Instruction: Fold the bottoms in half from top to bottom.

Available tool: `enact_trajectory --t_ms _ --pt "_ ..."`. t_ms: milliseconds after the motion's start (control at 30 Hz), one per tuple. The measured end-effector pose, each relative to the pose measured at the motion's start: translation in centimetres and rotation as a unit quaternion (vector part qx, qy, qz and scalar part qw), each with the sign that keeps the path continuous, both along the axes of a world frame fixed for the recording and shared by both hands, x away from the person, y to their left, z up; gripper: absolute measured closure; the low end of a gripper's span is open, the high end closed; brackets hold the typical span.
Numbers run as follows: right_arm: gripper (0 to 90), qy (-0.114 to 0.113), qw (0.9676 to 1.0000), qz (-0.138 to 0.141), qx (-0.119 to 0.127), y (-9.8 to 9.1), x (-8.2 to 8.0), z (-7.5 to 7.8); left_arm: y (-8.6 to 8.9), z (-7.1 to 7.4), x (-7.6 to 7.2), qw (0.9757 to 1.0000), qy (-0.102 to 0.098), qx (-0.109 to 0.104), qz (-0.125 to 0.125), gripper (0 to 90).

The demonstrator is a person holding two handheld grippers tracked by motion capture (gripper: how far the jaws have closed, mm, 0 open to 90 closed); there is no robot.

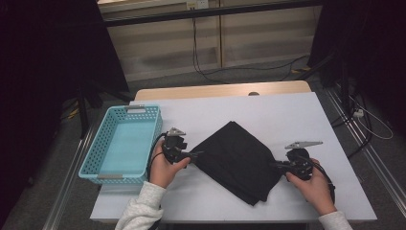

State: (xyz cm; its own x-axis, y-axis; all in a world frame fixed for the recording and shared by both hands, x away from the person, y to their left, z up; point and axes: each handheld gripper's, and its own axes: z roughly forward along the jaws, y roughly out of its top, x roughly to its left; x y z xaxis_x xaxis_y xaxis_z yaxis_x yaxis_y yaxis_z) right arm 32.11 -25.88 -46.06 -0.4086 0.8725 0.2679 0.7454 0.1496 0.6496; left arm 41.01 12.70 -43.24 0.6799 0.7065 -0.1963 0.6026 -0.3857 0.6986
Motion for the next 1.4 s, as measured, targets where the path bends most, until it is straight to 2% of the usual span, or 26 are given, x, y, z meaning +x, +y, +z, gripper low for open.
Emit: enact_trajectory --t_ms 167,267,333,400,500,600,700,767,867,933,1033,1100,1167,1233,1300,1367,1400 --pt "82.6 0.002 0.9998 -0.013 0.013 -0.1 -0.1 -0.1 0.1 -0.1 0.0 1.0 0.001 -0.006 0.007 19.6" --pt "83.1 -0.003 0.9998 -0.017 0.002 0.2 -0.4 0.1 0.2 0.1 0.1 0.9996 -0.008 -0.003 0.026 18.4" --pt "83.4 -0.005 0.9998 -0.019 -0.002 0.4 -0.5 0.1 0.4 0.1 0.2 0.9994 0.0 -0.009 0.034 18.3" --pt "83.4 -0.005 0.9998 -0.019 -0.007 0.5 -0.7 0.2 0.4 -0.1 0.3 0.9993 0.007 -0.014 0.032 19.4" --pt "83.3 -0.005 0.9998 -0.018 -0.003 0.5 -0.7 0.2 0.1 -0.9 0.5 0.9994 0.01 -0.007 0.034 18.6" --pt "83.2 -0.006 0.9998 -0.018 0.003 0.4 -0.8 0.1 0.2 -1.8 0.7 0.9993 0.014 0.012 0.032 18.7" --pt "83.2 -0.009 0.9998 -0.019 0.005 0.3 -0.9 0.0 0.5 -2.2 0.8 0.9986 0.008 0.028 0.044 18.7" --pt "83.1 -0.011 0.9998 -0.018 0.006 0.3 -0.9 -0.1 0.8 -2.4 0.8 0.9986 0.016 0.026 0.044 19.6" --pt "83.1 -0.015 0.9997 -0.018 0.008 0.2 -1.0 -0.1 0.7 -2.4 0.6 0.9977 0.004 0.043 0.052 21.7" --pt "83.0 -0.016 0.9997 -0.019 0.008 0.3 -1.0 -0.2 0.6 -2.4 0.4 0.9974 0.0 0.054 0.047 24.9" --pt "83.0 -0.017 0.9997 -0.018 0.007 0.3 -1.0 -0.2 0.6 -2.5 0.2 0.9977 -0.001 0.047 0.048 25.5" --pt "83.0 -0.018 0.9996 -0.018 0.007 0.3 -1.0 -0.2 0.6 -2.5 0.1 0.9978 -0.005 0.053 0.04 28.3" --pt "83.0 -0.019 0.9996 -0.018 0.006 0.3 -1.0 -0.2 0.5 -2.2 -0.1 0.9977 0.007 0.049 0.046 38.0" --pt "83.0 -0.02 0.9996 -0.018 0.006 0.3 -1.0 -0.2 0.3 -2.2 -0.2 0.9978 0.014 0.046 0.045 41.5" --pt "83.0 -0.019 0.9996 -0.018 0.006 0.3 -1.0 -0.2 0.0 -2.1 -0.3 0.997 0.007 0.062 0.045 45.3" --pt "83.1 -0.019 0.9996 -0.019 0.006 0.3 -1.1 -0.2 0.0 -1.9 -0.3 0.9963 0.012 0.071 0.047 51.1" --pt "83.1 -0.021 0.9996 -0.018 0.005 0.3 -1.1 -0.2 -0.1 -1.9 -0.3 0.9964 0.015 0.067 0.05 53.7"
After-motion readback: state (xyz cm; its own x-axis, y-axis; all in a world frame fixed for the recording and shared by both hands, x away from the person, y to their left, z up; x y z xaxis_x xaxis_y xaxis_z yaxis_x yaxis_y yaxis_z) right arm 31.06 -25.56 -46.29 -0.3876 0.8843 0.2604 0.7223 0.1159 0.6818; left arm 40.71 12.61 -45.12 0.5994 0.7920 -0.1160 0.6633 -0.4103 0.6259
